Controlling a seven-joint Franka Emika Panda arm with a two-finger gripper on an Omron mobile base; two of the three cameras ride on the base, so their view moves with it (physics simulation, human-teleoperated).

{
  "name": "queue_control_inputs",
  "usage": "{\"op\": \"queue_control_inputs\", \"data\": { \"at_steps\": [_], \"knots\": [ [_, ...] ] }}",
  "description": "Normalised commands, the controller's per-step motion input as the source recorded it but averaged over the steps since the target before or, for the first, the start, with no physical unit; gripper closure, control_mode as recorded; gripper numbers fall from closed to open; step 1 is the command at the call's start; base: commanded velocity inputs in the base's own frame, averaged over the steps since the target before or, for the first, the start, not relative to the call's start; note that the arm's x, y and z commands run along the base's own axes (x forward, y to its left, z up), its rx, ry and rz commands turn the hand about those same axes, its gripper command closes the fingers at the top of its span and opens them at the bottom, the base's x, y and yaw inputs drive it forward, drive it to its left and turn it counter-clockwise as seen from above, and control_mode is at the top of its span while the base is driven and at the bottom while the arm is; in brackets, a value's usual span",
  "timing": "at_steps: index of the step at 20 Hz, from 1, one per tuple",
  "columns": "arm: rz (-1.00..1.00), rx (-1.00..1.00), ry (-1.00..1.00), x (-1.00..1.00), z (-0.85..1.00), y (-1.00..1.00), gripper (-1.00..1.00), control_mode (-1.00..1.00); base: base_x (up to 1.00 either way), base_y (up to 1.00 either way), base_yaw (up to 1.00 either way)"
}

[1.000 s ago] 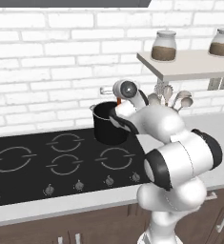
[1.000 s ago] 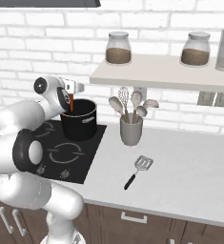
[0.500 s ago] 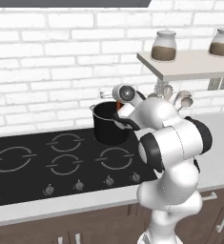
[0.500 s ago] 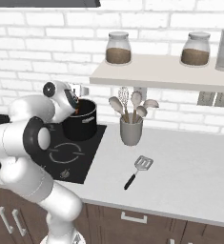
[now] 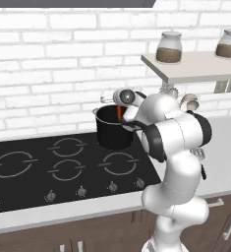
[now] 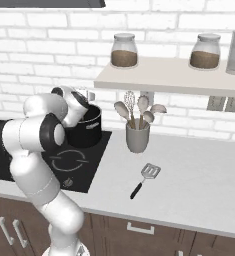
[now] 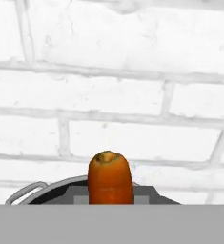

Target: Put the carrot and potato in the pot. Retrieve the spatula and lightly stir the vegetables in the pot.

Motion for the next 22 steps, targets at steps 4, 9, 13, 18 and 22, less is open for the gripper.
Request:
{"op": "queue_control_inputs", "data": {
  "at_steps": [4, 9, 13, 18, 22],
  "knots": [
    [0.00, -0.01, 0.00, 0.33, -0.39, 0.23, 1.00, -1.00, 0.00, 0.00, 0.00],
    [0.00, -0.01, 0.00, 0.15, -0.47, 0.03, 1.00, -1.00, 0.00, 0.00, 0.00],
    [0.00, 0.00, 0.00, 0.06, -0.42, 0.00, 1.00, -1.00, 0.00, 0.00, 0.00],
    [0.00, 0.00, 0.00, -0.01, -0.21, 0.00, -1.00, -1.00, 0.00, 0.00, 0.00],
    [0.00, 0.00, 0.00, -0.03, 0.16, -0.01, -1.00, -1.00, 0.00, 0.00, 0.00]
  ]
}}
